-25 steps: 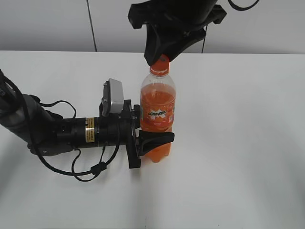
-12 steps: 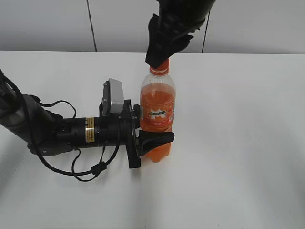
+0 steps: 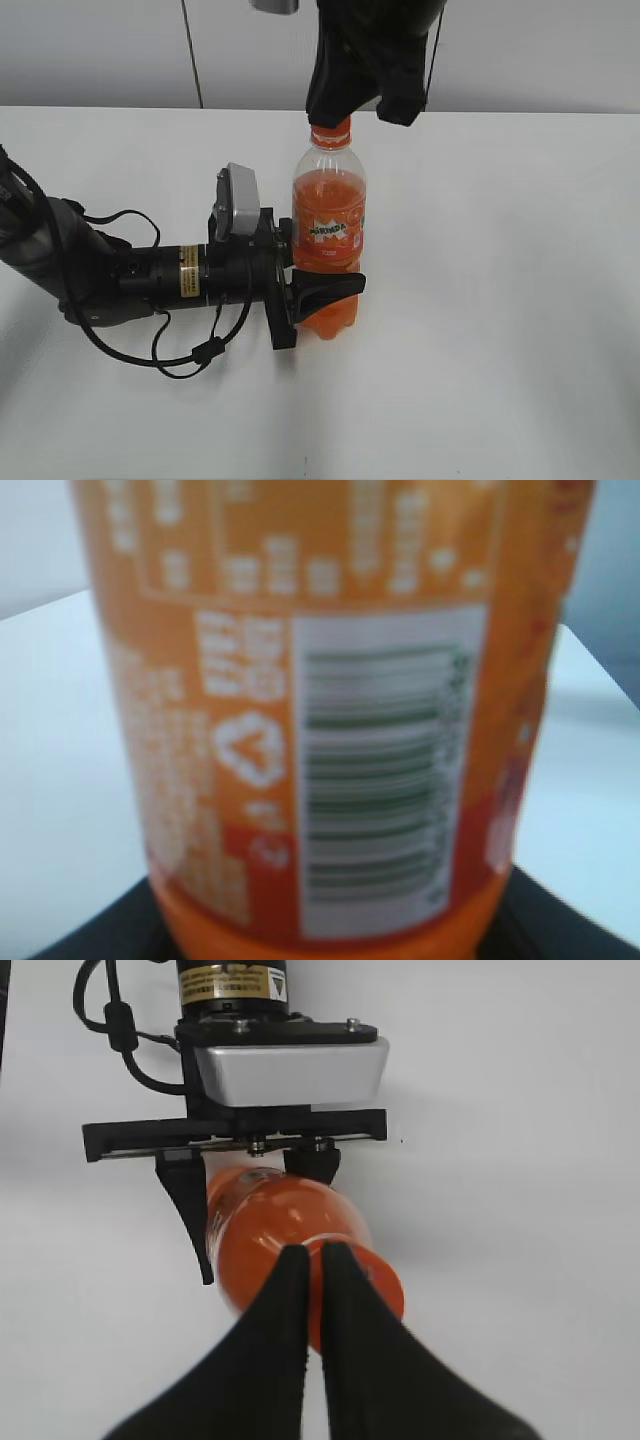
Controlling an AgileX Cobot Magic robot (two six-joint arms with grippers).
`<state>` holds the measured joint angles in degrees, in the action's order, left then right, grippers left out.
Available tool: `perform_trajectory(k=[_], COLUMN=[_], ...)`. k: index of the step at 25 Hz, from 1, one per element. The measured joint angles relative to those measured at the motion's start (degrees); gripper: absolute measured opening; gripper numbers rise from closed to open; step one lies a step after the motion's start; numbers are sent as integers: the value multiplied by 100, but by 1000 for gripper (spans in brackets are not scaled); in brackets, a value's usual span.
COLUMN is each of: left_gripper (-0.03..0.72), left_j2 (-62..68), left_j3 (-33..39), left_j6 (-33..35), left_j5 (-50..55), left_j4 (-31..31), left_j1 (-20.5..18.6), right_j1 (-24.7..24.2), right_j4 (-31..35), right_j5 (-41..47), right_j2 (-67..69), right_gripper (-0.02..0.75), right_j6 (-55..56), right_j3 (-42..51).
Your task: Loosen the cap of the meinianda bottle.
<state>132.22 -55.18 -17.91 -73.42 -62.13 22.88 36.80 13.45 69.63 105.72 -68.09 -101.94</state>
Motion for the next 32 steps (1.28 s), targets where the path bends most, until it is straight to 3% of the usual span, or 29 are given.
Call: perform_trajectory(k=[10, 19, 22, 28, 30, 32], left_gripper=[372, 372, 372, 372, 372, 372], left_j2=[0, 0, 0, 0, 0, 0], left_j3=[0, 0, 0, 0, 0, 0], left_j6=[-6, 79, 79, 79, 79, 79], left_j5=[11, 0, 0, 0, 0, 0], left_j4=[-1, -89, -89, -89, -89, -89], left_j1=[0, 0, 0, 0, 0, 0], right_j1=[0, 0, 0, 0, 0, 0], right_j4=[64, 793, 998, 464, 155, -8], right_j5=[10, 46, 51, 51, 51, 51], right_j2=[-7, -484, -658, -702, -702, -702], right_gripper=[-15, -11, -1, 39, 81, 188], right_j6=[-482, 993, 1915, 5813, 6654, 7148], right_j3=[0, 26, 26, 26, 26, 26])
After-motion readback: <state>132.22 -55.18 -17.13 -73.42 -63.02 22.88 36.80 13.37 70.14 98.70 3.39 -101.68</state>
